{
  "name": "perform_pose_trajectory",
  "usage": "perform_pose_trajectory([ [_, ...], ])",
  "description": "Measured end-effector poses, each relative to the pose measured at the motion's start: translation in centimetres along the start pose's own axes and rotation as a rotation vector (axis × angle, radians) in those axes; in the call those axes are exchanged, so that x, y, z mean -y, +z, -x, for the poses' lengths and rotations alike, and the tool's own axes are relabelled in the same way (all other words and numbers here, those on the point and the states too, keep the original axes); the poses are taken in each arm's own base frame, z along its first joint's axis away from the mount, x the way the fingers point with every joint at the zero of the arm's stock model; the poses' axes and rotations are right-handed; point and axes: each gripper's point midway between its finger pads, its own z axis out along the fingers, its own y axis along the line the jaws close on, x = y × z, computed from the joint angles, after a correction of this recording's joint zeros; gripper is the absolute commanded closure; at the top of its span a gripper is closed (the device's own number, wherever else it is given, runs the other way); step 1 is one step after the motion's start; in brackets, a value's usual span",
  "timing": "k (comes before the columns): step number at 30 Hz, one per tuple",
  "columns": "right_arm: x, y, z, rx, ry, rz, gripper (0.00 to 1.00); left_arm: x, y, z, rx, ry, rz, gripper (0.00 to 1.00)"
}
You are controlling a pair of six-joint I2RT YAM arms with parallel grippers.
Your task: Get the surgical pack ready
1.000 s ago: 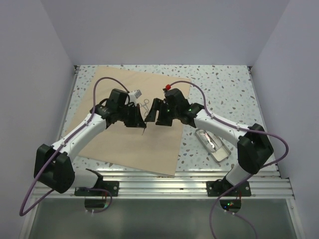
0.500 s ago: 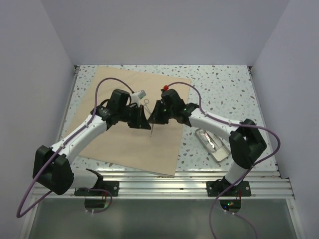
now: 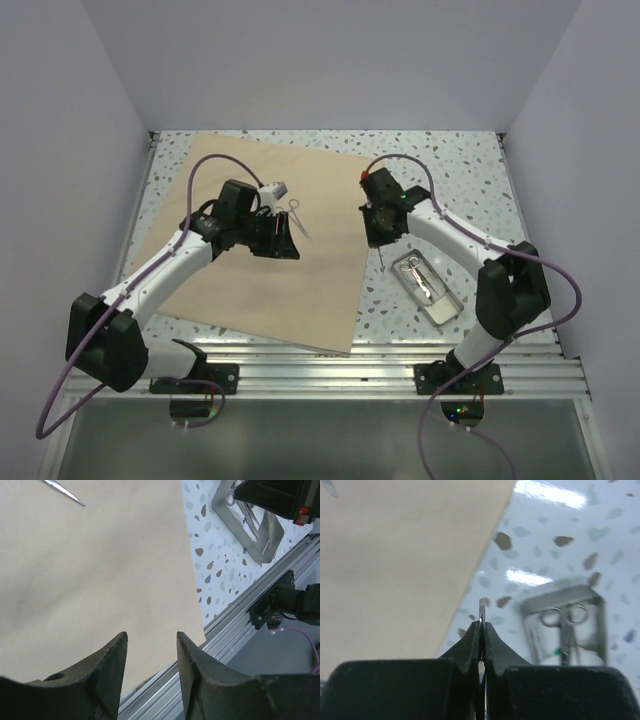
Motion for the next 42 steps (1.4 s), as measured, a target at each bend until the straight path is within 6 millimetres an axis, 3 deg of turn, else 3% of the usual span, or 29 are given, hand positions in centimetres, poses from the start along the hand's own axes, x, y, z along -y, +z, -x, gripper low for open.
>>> perform_pose_trajectory([
  [5,5.3,-1.7,-2.0,-0.069,-0.238,-0.238,1.0,-0.6,0.4,-0.2,-0.013,-0.013,0.002,0.54],
  [10,9.4,-1.6,-5.0,-0.169,-0.36,-0.406,1.0,-0.9,1.0,-0.5,-0.04,-0.029,-0.003,0.54],
  [16,12.5,-1.1,-7.2,-0.26,-0.431,-0.552,1.0,-0.9,1.1,-0.6,-0.044,-0.03,-0.007,0.54],
  [25,13.4,-0.1,-7.0,-0.275,-0.465,-0.611,0.95,-1.3,1.1,-0.8,-0.048,-0.041,-0.002,0.55],
  [34,13.5,0.1,-6.8,-0.268,-0.463,-0.61,0.79,-1.6,1.0,-0.8,-0.048,-0.042,-0.002,0.54],
  [42,13.5,0.1,-6.9,-0.27,-0.461,-0.605,0.71,-2.5,0.8,-0.4,-0.032,-0.06,0.023,0.52],
])
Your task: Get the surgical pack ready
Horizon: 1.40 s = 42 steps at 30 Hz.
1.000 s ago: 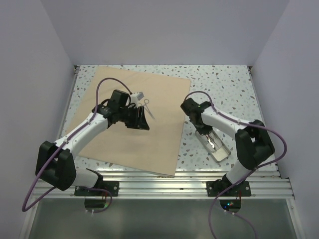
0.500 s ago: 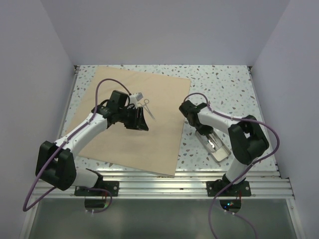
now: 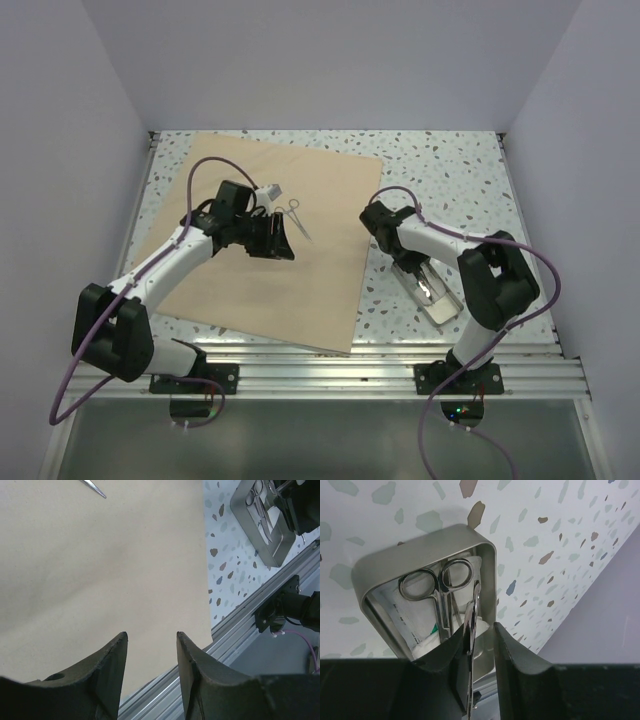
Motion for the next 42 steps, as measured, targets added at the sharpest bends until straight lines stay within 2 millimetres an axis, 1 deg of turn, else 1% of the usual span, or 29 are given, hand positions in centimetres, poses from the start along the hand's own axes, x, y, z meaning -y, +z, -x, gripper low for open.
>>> perform_pose_trajectory([
  [7,-0.2,0.0,-0.1,-0.004,0.001,0.006,0.69,-0.3,0.3,-0.1,-0.011,-0.008,0.005,0.52],
  [12,-0.5,0.2,-0.8,-0.023,-0.004,0.021,0.69,-0.3,0.3,-0.2,-0.013,-0.009,0.005,0.52],
  [17,-0.7,-0.1,-1.2,-0.027,0.011,0.038,0.68,-0.3,0.4,-0.4,-0.021,-0.012,0.001,0.52],
  [20,-0.9,-0.5,-1.7,-0.029,0.027,0.06,0.62,-0.3,0.6,-0.5,-0.03,-0.016,-0.005,0.52],
  [25,-0.7,-1.4,-2.1,-0.018,0.068,0.077,0.53,-0.5,1.0,-1.1,-0.054,-0.029,-0.011,0.52],
  [31,-0.5,-1.7,-3.0,-0.052,0.107,0.068,0.52,-0.5,1.3,-1.2,-0.064,-0.034,-0.017,0.52],
  [34,-0.6,-1.8,-3.2,-0.061,0.126,0.075,0.51,-0.7,1.4,-1.2,-0.065,-0.05,-0.008,0.51],
  [35,-0.6,-1.9,-3.1,-0.063,0.132,0.079,0.51,-0.9,1.6,-1.2,-0.068,-0.058,0.0,0.47],
  [37,-1.0,-2.2,-2.8,-0.057,0.151,0.109,0.5,-1.5,2.1,-1.0,-0.072,-0.088,0.032,0.45],
  [39,-1.4,-2.8,-2.0,-0.036,0.185,0.15,0.5,-2.2,2.7,-0.3,-0.072,-0.124,0.077,0.48],
  [42,-1.7,-4.4,0.0,0.025,0.247,0.221,0.48,-3.6,3.8,2.1,-0.055,-0.185,0.18,0.59],
])
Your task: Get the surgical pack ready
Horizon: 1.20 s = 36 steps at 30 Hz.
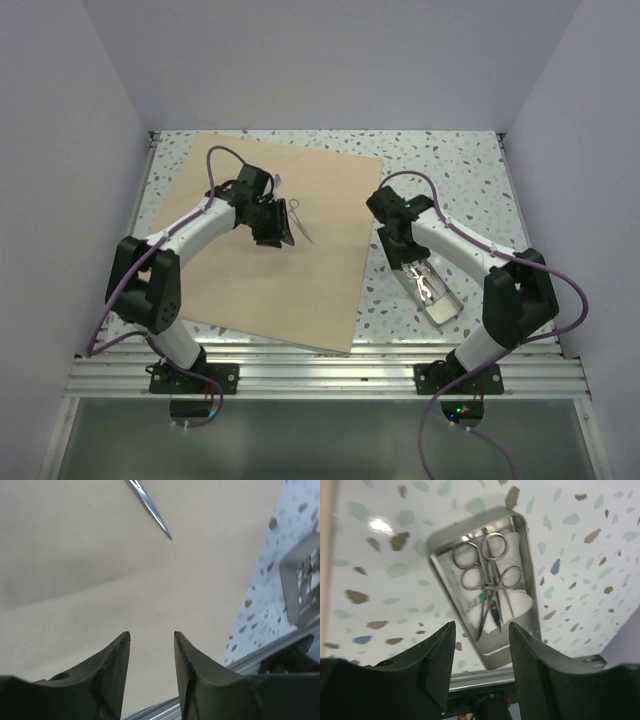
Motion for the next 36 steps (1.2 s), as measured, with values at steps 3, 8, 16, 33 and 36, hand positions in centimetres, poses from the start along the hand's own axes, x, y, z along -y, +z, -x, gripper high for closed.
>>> perform_pose_trajectory([
  [3,-1.0,-1.9,2.3,0.081,0.055,0.085,0.48,-1.1,1.6,3.8,0.038,-0.08,0.135,0.63],
  [8,-2.1,-3.5,3.2,0.138,0.087,0.182,0.47,-2.5,4.4,8.3,0.092,-0.174,0.282,0.64],
  [16,-3.9,-2.1,0.5,0.103,0.086,0.274,0.47,-4.2,8.3,11.1,0.101,-0.26,0.458,0.66],
  [33,-4.7,-2.0,-0.8,0.122,0.118,0.332,0.45,-2.9,10.1,9.1,0.068,-0.245,0.505,0.59],
  [36,-4.7,-2.1,-0.8,0.125,0.119,0.333,0.45,-3.0,10.5,8.9,0.06,-0.259,0.511,0.59],
])
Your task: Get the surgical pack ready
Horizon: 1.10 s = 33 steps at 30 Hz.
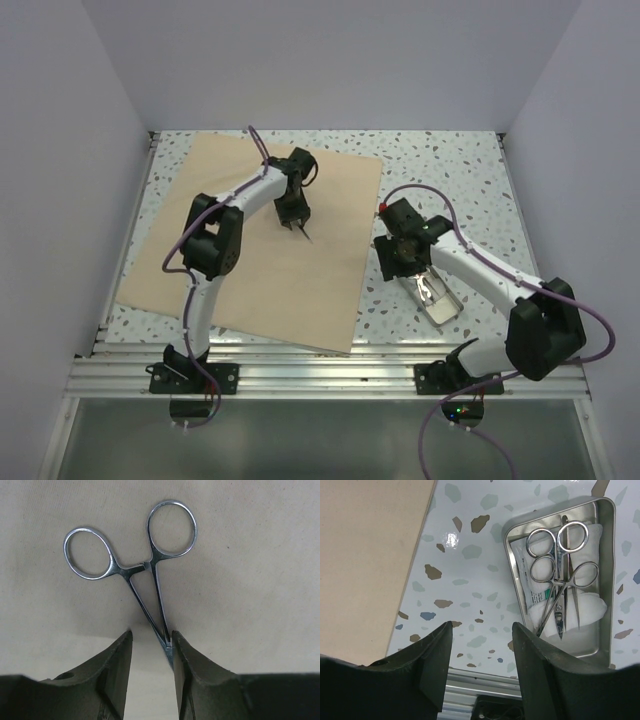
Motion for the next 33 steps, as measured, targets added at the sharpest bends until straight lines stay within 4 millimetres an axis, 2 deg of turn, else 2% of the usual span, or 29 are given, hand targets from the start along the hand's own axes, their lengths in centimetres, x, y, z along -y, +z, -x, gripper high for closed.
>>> perform_pose_trajectory([
  [5,0.0,-0.3,0.0,0.014,0.002,0.005,0.45,-0.1,0.2,0.2,-0.006,-0.017,0.026,0.59],
  [11,0.2,-0.5,-0.3,0.021,0.003,0.007,0.45,-0.3,0.4,0.1,-0.02,-0.02,0.062,0.66],
  [17,0.2,-0.4,-0.7,0.013,0.007,0.004,0.44,-0.5,0.3,0.0,-0.029,0.011,0.063,0.86],
  [20,0.2,-0.4,-0.7,0.013,0.009,0.004,0.44,-0.4,0.3,0.0,-0.036,0.033,0.052,1.0],
  [25,0.2,-0.5,-0.6,0.013,0.01,0.007,0.4,-0.2,0.1,0.0,-0.031,0.066,0.019,1.0],
  [29,-1.0,-1.3,0.7,0.036,0.022,0.06,0.33,0.2,-0.5,-0.7,-0.04,0.096,-0.048,1.0],
  [31,-1.8,-1.7,1.6,0.048,0.031,0.093,0.34,0.4,-1.3,-1.5,-0.057,0.114,-0.097,1.0],
  [33,-2.9,-1.8,2.9,0.06,0.048,0.136,0.34,0.7,-2.9,-2.3,-0.073,0.142,-0.167,1.0],
])
